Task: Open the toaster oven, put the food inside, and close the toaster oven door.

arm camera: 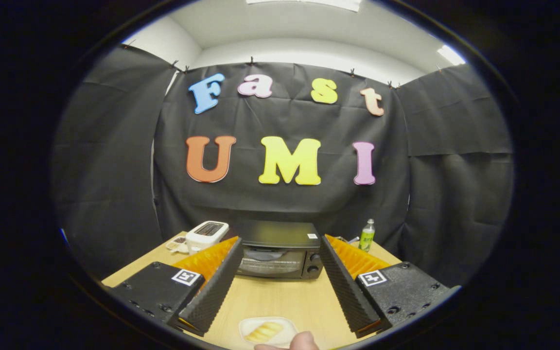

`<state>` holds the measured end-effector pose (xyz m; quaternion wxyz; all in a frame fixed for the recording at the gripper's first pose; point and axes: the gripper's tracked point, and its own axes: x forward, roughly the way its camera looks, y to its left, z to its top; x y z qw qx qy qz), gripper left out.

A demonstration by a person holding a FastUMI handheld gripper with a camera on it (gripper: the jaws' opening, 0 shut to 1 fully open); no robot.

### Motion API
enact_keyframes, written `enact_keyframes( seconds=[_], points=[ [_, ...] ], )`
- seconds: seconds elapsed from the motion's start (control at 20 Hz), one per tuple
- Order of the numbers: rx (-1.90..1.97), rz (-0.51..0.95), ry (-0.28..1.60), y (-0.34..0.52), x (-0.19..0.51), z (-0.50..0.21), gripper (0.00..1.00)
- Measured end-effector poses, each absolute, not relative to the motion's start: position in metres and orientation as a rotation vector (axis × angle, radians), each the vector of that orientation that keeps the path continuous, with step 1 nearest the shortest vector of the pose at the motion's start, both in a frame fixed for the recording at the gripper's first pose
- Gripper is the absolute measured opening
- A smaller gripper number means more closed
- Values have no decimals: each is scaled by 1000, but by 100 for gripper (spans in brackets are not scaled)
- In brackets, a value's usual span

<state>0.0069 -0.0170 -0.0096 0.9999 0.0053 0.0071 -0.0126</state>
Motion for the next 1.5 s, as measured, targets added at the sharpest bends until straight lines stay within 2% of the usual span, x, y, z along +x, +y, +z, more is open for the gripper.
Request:
enact_keyframes(
  seconds=[0.25,0.85,1.1,1.5],
  points=[
    [6,-61,-22,-36,10,-7,100],
    [46,-6,32,-58,46,-42,100],
    [56,34,76,-50,98,-53,100],
    [98,66,117,1,230,-93,100]
  ],
)
